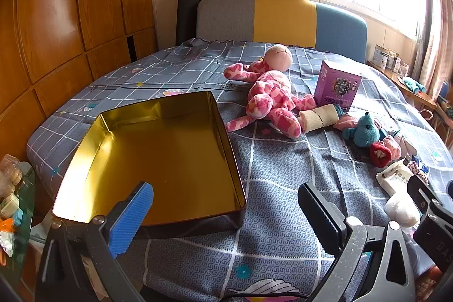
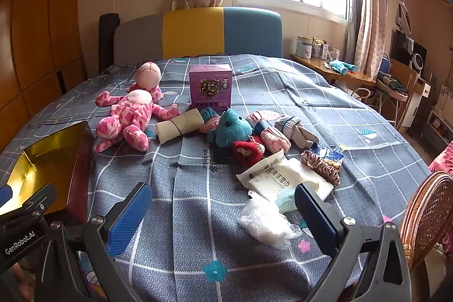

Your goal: Organize soft objects

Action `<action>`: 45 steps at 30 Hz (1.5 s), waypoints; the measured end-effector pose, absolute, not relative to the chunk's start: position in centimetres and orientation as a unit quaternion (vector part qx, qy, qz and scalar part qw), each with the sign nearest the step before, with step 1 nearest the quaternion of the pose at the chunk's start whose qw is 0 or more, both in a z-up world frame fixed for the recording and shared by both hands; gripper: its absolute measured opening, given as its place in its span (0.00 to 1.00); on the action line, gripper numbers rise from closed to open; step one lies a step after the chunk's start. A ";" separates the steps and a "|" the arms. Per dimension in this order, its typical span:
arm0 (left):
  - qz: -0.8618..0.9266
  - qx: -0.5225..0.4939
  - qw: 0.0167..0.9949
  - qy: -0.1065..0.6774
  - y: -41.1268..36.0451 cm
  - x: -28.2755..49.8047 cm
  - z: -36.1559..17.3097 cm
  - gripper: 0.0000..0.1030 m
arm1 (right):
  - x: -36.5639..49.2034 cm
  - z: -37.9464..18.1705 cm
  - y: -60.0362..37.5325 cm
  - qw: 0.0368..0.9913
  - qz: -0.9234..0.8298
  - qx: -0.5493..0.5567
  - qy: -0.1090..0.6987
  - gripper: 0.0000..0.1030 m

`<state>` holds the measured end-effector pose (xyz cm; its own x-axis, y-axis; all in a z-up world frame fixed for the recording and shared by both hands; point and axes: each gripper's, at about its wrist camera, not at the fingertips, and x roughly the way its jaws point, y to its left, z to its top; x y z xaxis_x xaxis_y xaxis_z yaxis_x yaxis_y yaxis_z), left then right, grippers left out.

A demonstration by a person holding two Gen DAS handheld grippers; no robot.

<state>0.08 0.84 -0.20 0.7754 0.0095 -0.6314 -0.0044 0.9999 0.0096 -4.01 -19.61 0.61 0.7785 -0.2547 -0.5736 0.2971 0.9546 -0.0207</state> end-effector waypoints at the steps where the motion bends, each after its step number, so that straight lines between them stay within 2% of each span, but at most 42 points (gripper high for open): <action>1: 0.004 0.004 0.942 0.335 0.8 0.1 -0.2 1.00 | -4.0 0.6 -19.6 0.942 -0.147 0.035 0.299 1.00; 45: 0.001 0.006 0.942 0.336 0.5 0.1 -0.1 1.00 | -3.9 0.8 -19.5 0.944 -0.145 0.034 0.296 1.00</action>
